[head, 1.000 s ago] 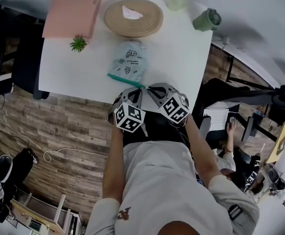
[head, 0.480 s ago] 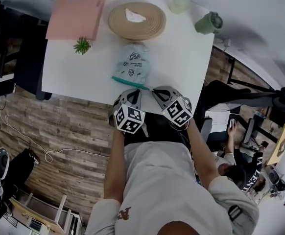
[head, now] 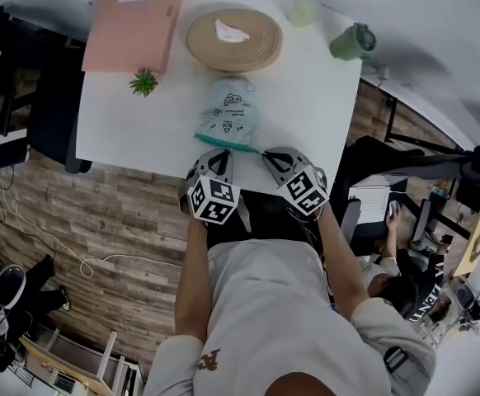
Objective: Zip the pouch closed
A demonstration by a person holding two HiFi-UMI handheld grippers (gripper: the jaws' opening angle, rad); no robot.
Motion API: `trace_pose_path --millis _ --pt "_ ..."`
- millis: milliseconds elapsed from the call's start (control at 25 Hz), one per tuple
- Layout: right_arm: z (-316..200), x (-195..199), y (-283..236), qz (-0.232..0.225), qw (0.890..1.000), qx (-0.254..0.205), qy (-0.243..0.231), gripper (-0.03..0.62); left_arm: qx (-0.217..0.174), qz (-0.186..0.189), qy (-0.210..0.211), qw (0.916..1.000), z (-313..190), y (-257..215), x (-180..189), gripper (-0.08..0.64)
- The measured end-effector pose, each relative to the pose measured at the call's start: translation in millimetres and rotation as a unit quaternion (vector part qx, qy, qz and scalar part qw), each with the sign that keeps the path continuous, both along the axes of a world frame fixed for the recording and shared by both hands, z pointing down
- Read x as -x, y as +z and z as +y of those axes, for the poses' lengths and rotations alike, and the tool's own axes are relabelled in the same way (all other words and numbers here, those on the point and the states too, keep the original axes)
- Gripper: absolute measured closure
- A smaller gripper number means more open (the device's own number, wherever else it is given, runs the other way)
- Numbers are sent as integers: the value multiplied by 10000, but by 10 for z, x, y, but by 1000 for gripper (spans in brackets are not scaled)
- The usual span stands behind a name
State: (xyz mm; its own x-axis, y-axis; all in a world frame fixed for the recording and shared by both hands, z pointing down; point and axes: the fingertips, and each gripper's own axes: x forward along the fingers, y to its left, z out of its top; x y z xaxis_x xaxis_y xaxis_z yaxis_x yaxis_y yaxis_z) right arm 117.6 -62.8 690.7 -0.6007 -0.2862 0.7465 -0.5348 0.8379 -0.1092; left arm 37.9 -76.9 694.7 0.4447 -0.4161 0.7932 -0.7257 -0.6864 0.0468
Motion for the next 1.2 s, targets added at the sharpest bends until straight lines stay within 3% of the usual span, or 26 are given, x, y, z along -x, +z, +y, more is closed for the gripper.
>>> trace_pose_path --millis 1200 --pt "-63 -139 114 476 9962 128 719 586 48 -269 -95 9996 -234 127 697 561"
